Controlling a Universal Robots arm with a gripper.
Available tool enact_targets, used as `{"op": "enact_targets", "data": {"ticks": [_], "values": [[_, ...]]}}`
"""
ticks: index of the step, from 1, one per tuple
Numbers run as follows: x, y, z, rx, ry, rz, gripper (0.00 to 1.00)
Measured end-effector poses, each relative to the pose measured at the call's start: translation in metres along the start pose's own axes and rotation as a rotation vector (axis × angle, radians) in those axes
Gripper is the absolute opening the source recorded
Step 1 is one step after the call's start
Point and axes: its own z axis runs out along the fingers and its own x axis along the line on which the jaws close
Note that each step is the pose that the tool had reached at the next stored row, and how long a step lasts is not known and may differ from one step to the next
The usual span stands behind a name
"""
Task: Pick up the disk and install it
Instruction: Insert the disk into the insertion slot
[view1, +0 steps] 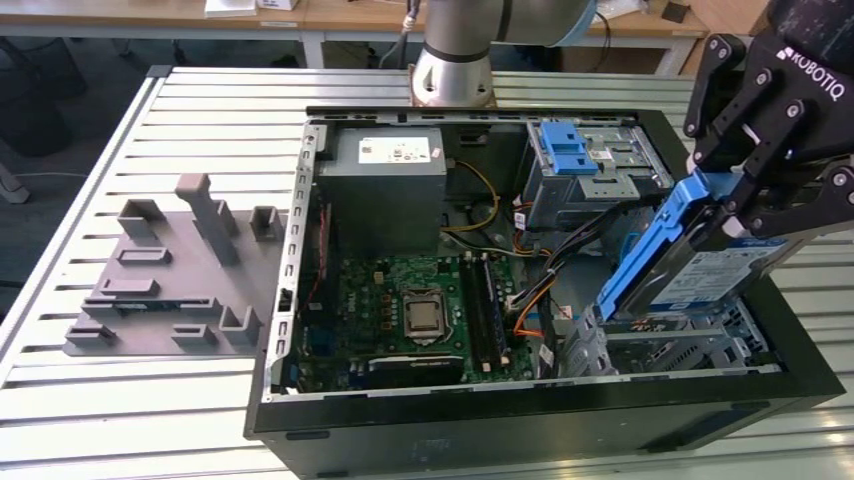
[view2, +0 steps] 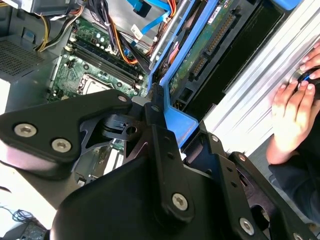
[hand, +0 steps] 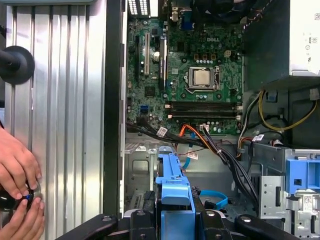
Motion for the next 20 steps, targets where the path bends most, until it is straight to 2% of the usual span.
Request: {"op": "enact_targets", "data": {"ticks": [20], "values": [[0.0027, -0.0006, 0.0084, 0.0000, -0.0002, 0.000, 0.36]]}}
